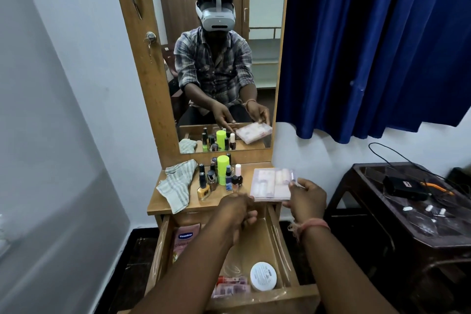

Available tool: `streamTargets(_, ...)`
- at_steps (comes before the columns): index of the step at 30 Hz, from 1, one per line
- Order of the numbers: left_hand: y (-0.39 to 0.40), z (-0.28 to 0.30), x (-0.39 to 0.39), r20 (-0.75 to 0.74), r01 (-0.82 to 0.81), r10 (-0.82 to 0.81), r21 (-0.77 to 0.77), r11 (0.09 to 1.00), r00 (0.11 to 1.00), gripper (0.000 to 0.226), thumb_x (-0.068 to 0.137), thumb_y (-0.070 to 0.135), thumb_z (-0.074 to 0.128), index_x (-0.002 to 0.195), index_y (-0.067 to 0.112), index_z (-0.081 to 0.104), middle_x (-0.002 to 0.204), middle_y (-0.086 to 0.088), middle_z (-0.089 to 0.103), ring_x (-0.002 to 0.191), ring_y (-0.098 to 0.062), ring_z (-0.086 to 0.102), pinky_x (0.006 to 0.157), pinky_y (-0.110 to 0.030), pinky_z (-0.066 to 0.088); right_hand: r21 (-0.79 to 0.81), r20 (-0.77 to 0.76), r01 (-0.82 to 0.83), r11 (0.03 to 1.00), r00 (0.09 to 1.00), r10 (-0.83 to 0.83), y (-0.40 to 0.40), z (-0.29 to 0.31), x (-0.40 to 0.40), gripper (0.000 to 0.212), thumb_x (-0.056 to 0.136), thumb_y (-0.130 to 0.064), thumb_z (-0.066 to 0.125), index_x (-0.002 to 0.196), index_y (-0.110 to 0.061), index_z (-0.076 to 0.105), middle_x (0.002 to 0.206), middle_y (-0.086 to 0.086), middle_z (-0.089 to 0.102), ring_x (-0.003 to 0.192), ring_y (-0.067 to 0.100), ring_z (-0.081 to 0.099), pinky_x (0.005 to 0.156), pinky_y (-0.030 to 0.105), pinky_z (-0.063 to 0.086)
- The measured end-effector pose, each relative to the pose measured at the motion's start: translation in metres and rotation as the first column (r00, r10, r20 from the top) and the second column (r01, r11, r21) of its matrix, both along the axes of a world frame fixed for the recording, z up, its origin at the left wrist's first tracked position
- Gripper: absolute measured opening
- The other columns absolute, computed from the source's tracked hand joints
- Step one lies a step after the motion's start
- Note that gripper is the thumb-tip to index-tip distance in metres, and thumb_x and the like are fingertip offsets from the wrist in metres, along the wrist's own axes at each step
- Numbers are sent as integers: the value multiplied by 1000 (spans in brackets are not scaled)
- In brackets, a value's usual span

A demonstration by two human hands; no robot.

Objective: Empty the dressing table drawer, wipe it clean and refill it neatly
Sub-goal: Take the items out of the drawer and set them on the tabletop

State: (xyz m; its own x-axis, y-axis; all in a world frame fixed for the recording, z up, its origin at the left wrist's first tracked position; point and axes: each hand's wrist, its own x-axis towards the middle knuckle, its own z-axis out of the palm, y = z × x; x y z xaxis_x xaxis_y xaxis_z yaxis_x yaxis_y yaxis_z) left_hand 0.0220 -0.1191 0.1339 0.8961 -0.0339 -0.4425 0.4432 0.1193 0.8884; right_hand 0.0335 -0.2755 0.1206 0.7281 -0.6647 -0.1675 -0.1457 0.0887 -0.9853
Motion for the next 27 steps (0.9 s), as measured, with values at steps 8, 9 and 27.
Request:
streamTargets(8, -3, -8, 25, -41, 61, -58, 79, 995, 997, 28, 104, 11, 50, 131, 13, 59, 104, -13, 64, 74, -16, 57, 60, -26, 52, -231, -112, -35, 972, 994, 9, 14, 11, 58, 23, 93, -8, 60, 111, -5, 74, 115, 15, 71, 108, 35, 64, 92, 30, 48)
streamTargets(9, -3, -11, 26, -43, 71, -68, 80, 994, 997, 31, 105, 11, 49, 134, 16, 57, 104, -12, 64, 75, -17, 58, 62, -26, 52, -232, -125, -40, 972, 992, 11, 15, 9, 61, 23, 94, -7, 58, 111, -4, 74, 114, 16, 71, 108, 35, 64, 90, 30, 48)
streamTargets(27, -17, -26, 38, 11, 161, -166, 188, 969, 986, 78, 94, 2, 47, 162, 35, 27, 73, -5, 62, 50, -13, 44, 43, -24, 36, -497, -173, -188, 847, 978, 116, 41, -34, 72, 57, 95, -3, 47, 150, -12, 37, 131, 16, 57, 137, 28, 29, 101, 41, 42)
